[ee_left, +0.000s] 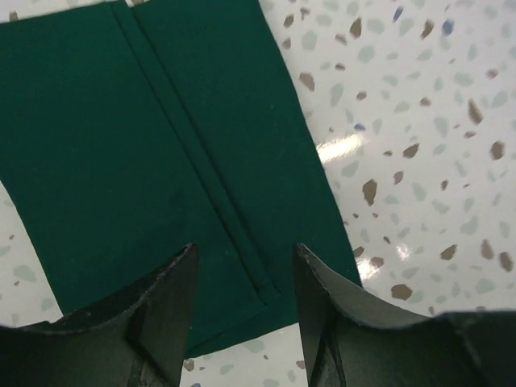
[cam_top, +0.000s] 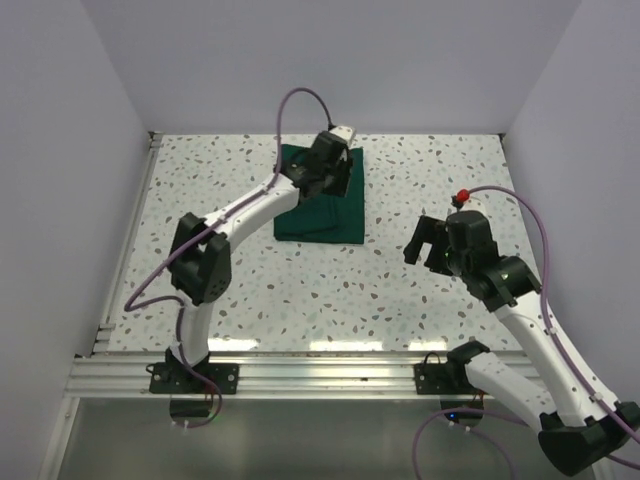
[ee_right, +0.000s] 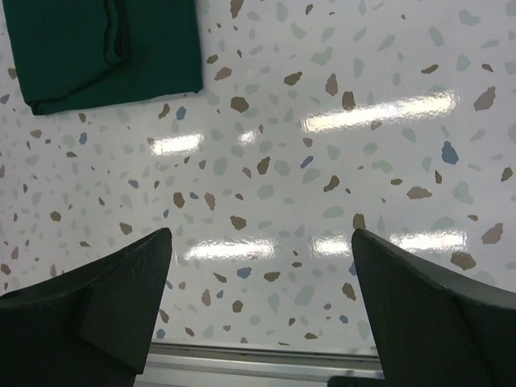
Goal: Open and lay out the surgical kit
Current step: Open the surgical kit at the center of the board.
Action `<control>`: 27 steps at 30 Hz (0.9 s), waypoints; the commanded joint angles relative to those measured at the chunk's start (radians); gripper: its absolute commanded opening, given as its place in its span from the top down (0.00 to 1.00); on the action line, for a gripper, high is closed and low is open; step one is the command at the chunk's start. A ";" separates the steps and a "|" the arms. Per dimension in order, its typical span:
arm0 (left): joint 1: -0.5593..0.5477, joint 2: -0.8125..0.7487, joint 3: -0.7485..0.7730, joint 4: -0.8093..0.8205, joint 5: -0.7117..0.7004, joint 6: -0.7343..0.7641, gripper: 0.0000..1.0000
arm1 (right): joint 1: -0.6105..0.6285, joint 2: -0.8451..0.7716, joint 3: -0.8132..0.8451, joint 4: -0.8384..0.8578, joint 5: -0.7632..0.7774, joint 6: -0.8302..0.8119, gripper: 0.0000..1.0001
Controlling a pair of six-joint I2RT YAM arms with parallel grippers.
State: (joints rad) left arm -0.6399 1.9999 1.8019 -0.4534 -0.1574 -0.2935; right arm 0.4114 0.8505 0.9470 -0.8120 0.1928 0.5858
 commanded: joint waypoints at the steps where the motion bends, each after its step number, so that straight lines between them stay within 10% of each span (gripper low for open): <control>1: -0.070 0.059 0.109 -0.136 -0.258 0.077 0.46 | 0.003 -0.017 -0.010 -0.050 0.026 0.022 0.03; 27: -0.167 0.310 0.132 -0.234 -0.370 0.074 0.40 | 0.001 -0.033 -0.001 -0.107 0.083 -0.007 0.02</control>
State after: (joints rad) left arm -0.8066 2.2936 1.9366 -0.6800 -0.5102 -0.2092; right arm 0.4122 0.8116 0.9302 -0.9241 0.2504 0.5827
